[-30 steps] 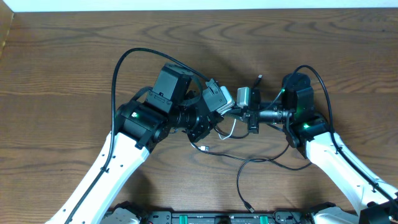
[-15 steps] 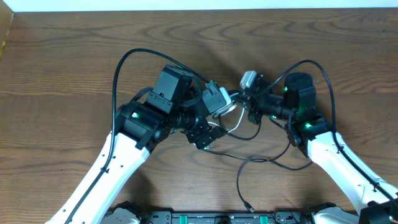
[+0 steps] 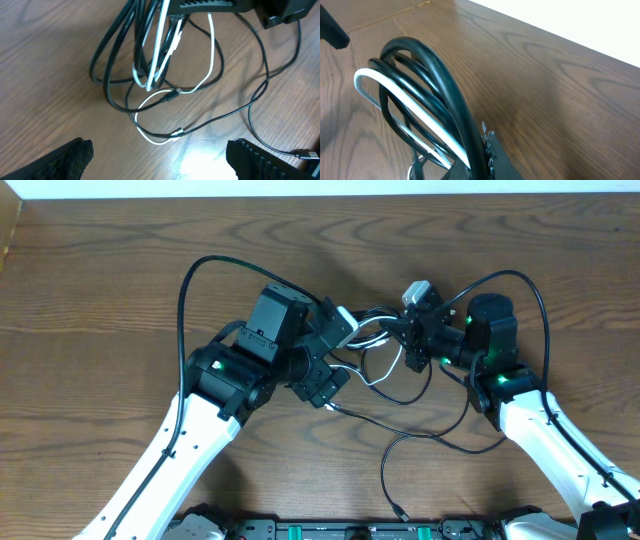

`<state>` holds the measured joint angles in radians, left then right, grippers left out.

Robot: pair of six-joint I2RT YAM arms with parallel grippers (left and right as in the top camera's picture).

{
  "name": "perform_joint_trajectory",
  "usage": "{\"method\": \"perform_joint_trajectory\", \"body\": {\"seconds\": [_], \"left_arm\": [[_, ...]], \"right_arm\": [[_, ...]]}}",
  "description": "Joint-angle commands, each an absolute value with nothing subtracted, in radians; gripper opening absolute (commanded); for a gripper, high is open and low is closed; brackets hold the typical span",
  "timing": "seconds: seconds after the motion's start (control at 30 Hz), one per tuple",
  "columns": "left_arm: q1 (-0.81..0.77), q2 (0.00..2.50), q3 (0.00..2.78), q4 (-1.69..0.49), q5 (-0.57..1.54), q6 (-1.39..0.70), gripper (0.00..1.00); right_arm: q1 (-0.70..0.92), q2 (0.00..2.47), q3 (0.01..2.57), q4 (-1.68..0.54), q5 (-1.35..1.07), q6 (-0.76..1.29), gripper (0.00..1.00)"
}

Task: Untangle cables

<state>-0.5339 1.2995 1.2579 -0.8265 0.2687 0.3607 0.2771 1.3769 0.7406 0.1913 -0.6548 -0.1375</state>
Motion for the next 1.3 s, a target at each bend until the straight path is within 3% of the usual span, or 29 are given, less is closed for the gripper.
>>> {"method": "perform_joint_trajectory", "body": {"seconds": [0.0,0.33,0.63,1.27], "left_arm": [[-0.535,1.285,1.279,-0.830,0.242,0.337,0.91],[-0.535,1.294,1.279,-0.767,0.578,0.257,0.91],[-0.535,1.328,1.279,-0.657,0.565,-0.005,0.91],[-0.535,1.339,1.279,-0.618,0.452,-0.065,0.91]], "right_arm": [[0.267,1.375,0.738,0.191,-0.673,-0.113,0.01],[0.219,1.375,0.738,0.214,-0.693,0.089,0.01],[0.215,1.375,0.738,0.247,-0.778,0.157,0.01],[0.130,1.375,0.738,0.278,-1.019,0.253,0.01]]}}
